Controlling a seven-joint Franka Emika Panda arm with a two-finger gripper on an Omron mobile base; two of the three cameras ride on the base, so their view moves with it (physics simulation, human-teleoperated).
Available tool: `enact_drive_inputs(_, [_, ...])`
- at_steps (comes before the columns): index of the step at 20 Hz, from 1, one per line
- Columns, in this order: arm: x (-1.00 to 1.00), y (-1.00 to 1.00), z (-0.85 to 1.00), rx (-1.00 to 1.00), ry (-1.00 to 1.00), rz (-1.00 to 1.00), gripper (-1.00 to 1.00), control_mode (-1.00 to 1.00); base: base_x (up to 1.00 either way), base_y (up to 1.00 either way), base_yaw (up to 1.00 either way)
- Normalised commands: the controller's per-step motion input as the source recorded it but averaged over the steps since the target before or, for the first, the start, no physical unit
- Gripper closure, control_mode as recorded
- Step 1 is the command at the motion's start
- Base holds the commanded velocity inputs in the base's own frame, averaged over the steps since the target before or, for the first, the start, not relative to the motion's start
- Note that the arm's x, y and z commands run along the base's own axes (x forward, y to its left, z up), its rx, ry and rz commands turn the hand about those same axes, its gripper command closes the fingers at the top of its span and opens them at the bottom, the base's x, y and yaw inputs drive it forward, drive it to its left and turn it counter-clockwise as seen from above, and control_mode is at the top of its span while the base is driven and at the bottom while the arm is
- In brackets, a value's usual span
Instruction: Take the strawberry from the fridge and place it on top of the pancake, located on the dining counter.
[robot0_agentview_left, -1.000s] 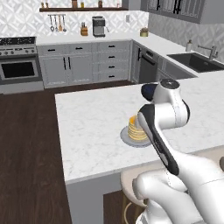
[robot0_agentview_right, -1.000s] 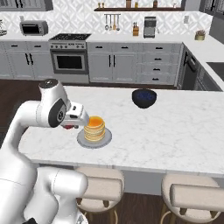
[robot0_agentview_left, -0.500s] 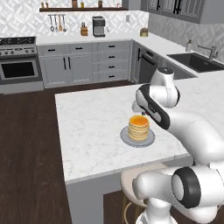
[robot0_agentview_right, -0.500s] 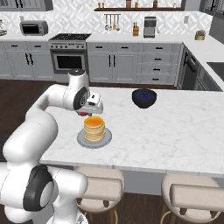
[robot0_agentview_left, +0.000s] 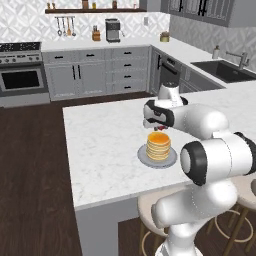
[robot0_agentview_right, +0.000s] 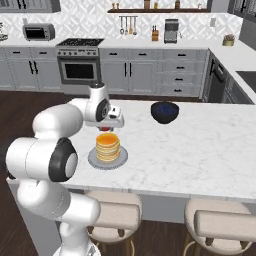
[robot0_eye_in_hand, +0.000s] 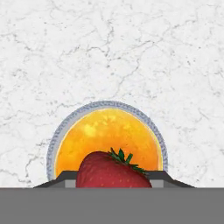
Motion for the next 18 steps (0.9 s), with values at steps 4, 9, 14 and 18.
enact_drive_inputs(4, [0.18, 0.00, -0.25, 0.00, 0.03, 0.00, 1.00, -1.00, 0.00, 0.00, 0.00])
enact_drive_inputs(9, [-0.21, 0.06, -0.22, 0.00, 0.15, -0.01, 1.00, -1.00, 0.00, 0.00, 0.00])
enact_drive_inputs(14, [-0.09, 0.01, -0.19, 0.00, 0.09, 0.00, 1.00, -1.00, 0.00, 0.00, 0.00])
enact_drive_inputs(18, [0.12, -0.08, -0.09, 0.00, 0.01, 0.00, 1.00, -1.00, 0.00, 0.00, 0.00])
